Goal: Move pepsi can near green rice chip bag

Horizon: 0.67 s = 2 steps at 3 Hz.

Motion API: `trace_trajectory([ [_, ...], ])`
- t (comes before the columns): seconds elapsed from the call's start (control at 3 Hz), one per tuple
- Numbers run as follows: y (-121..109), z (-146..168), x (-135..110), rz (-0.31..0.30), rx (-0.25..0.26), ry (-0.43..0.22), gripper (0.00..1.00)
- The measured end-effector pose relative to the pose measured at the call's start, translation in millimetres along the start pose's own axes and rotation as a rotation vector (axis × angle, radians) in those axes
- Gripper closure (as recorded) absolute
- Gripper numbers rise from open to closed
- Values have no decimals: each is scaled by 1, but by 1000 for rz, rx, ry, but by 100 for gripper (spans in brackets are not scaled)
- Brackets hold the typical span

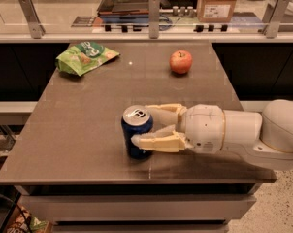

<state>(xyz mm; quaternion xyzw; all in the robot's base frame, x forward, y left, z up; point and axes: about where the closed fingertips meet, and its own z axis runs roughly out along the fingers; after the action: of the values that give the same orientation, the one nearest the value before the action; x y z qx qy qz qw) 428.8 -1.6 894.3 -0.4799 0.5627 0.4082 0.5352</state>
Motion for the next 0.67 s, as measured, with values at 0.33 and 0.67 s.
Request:
trace_trajectory([
  [0.33,0,0,0,0,-1,1,100],
  [0.67,-18,2,-13,16,28,0,100],
])
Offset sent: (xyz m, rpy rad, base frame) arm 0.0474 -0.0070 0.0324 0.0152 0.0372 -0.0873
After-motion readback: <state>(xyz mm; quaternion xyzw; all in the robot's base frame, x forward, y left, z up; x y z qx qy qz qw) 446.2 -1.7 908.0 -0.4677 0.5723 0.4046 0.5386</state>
